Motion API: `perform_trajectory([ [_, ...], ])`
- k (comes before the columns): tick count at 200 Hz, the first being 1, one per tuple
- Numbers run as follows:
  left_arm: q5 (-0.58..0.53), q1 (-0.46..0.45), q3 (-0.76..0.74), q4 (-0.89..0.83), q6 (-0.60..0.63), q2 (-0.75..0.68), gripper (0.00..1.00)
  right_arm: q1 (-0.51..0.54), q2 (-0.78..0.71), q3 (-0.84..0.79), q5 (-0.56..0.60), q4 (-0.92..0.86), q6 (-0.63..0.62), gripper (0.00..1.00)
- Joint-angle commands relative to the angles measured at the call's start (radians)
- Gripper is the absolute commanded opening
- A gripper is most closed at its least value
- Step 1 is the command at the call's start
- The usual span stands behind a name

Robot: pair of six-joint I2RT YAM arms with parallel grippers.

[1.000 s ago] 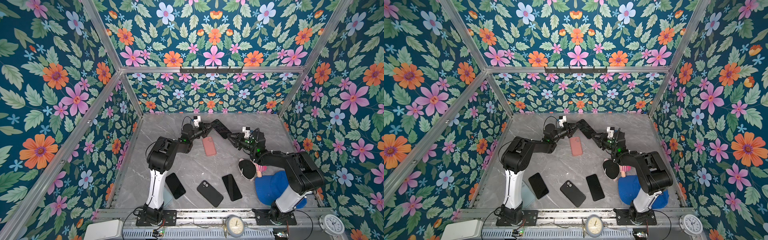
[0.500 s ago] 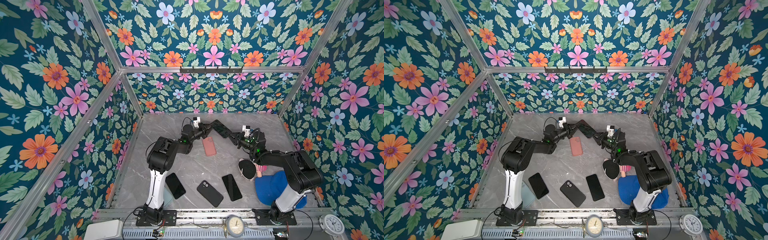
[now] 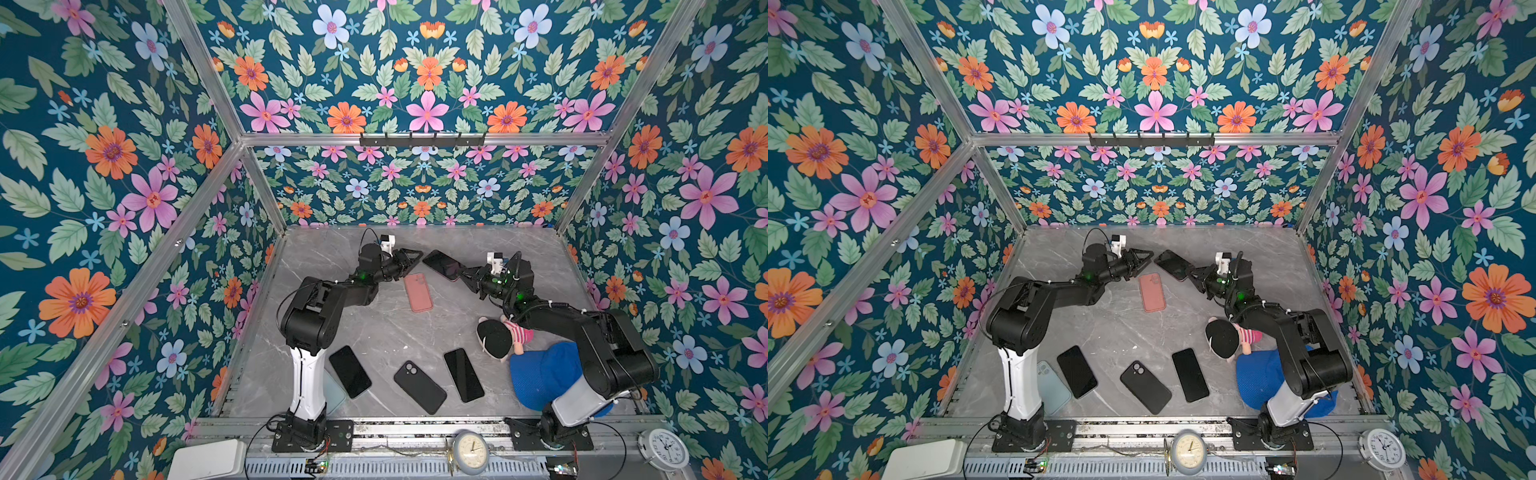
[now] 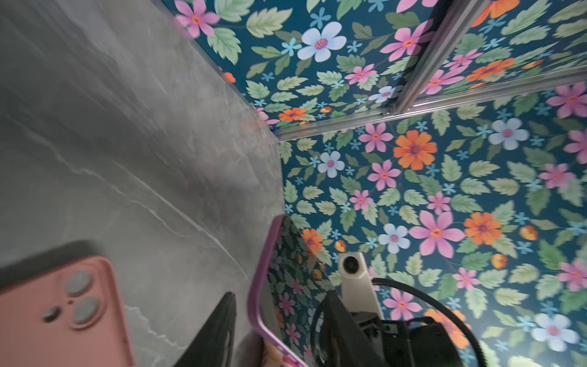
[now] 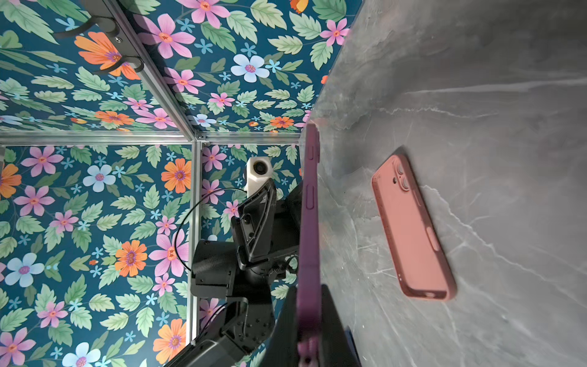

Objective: Put the phone into the phone case

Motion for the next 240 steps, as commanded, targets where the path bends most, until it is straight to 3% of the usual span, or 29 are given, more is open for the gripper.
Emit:
perform_trajectory([
  [1,-0.024,0.01,0.101,-0.405,0.342,-0.007,0.49,-0.001,-0.01,0.012,-0.008,-0.088,-0.069,0.0],
  [45,-0.201,0.006,0.469,-1.04,0.808,0.111,0.5,-0.004,-0.019,0.03,-0.043,-0.204,-0.161,0.0],
  [100,-0.296,-0.029,0.711,-1.345,1.087,0.236,0.5,-0.004,-0.059,0.042,-0.028,-0.338,-0.263,0.0],
  [148,-0.381,-0.076,0.825,-1.444,1.216,0.308,0.51,-0.005,-0.075,0.045,-0.024,-0.386,-0.294,0.0],
  [203,-0.423,-0.093,0.87,-1.449,1.273,0.357,0.53,-0.004,-0.082,0.049,-0.017,-0.412,-0.31,0.0],
  [240,-0.448,-0.097,0.89,-1.467,1.299,0.381,0.49,-0.005,-0.091,0.059,-0.015,-0.44,-0.324,0.0],
])
